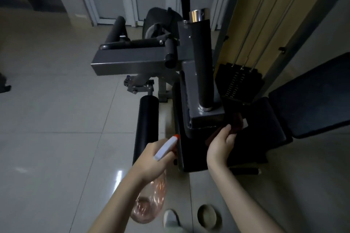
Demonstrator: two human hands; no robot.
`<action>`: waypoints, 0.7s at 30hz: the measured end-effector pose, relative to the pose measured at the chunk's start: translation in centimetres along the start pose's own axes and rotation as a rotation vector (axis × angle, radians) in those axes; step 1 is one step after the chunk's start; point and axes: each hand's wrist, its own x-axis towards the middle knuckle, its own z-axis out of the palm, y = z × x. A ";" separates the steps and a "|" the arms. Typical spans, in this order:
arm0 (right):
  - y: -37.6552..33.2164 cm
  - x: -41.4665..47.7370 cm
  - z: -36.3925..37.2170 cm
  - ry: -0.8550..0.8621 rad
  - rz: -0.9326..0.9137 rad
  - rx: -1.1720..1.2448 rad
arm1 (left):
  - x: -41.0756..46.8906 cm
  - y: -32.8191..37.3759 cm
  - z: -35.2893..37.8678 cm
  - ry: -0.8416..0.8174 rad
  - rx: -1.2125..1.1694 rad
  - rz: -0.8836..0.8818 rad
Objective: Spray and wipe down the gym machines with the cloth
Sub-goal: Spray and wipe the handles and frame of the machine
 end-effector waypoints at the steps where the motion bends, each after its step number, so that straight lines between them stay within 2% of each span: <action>1: -0.1 0.0 0.0 0.013 -0.001 0.010 | 0.8 -0.2 -0.2 -0.025 0.023 0.016; 12: 0.0 -0.7 2.3 0.237 0.045 0.150 | 6.5 0.3 -4.2 -0.272 -0.016 0.109; 18: -0.4 -3.3 6.1 0.564 -0.011 0.263 | 8.8 -1.4 -9.4 -0.529 0.087 0.225; 21: 0.1 -3.9 7.9 0.658 -0.049 0.290 | 9.4 -1.6 -11.2 -0.604 0.079 0.215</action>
